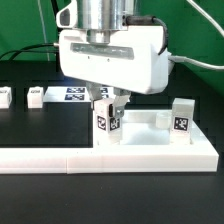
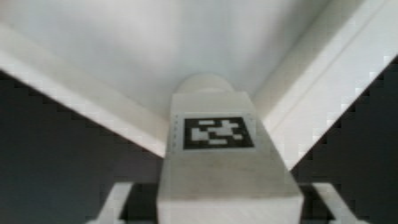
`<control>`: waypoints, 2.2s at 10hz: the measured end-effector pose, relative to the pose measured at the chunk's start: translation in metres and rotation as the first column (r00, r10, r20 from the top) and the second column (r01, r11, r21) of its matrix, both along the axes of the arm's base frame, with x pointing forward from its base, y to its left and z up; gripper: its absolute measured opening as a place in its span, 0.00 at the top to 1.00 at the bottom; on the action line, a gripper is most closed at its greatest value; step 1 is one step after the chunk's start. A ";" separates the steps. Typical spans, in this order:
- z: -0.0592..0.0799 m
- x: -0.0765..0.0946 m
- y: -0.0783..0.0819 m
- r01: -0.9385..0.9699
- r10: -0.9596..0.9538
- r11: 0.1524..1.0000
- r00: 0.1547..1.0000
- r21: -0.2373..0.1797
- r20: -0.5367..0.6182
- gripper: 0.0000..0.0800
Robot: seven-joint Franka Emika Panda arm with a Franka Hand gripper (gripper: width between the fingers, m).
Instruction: Assemble square table
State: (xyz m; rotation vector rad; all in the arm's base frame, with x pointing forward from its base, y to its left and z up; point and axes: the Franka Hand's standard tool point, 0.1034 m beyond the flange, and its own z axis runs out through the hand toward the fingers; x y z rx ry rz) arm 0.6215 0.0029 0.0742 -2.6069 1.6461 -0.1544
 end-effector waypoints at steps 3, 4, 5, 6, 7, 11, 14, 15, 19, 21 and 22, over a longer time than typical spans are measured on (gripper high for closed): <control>-0.001 0.000 0.001 0.344 -0.343 0.938 0.939 0.042 -0.041 0.64; -0.001 0.002 0.001 0.404 -0.402 0.914 0.914 0.044 -0.060 0.64; -0.001 0.002 0.000 0.475 -0.472 0.879 0.879 0.048 -0.065 0.64; -0.001 0.002 0.001 0.519 -0.516 0.853 0.854 0.050 -0.067 0.64; -0.001 0.002 0.001 0.509 -0.506 0.859 0.860 0.049 -0.066 0.61; -0.003 0.001 0.003 0.305 -0.303 0.952 0.951 0.037 -0.061 0.22; -0.001 0.003 0.004 -0.050 0.051 0.999 0.998 0.016 -0.043 0.19; 0.000 0.003 0.004 -0.165 0.165 0.986 0.985 0.007 -0.041 0.19; 0.000 0.003 0.000 -0.519 0.518 0.854 0.855 -0.040 -0.031 0.19; 0.000 0.003 0.001 -0.660 0.659 0.749 0.751 -0.059 -0.037 0.19; 0.000 0.003 0.001 -0.690 0.689 0.721 0.723 -0.063 -0.040 0.19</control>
Offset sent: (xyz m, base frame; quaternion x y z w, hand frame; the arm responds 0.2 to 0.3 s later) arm 0.0094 0.0022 -0.0048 -0.0695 -0.0357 0.1938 0.9779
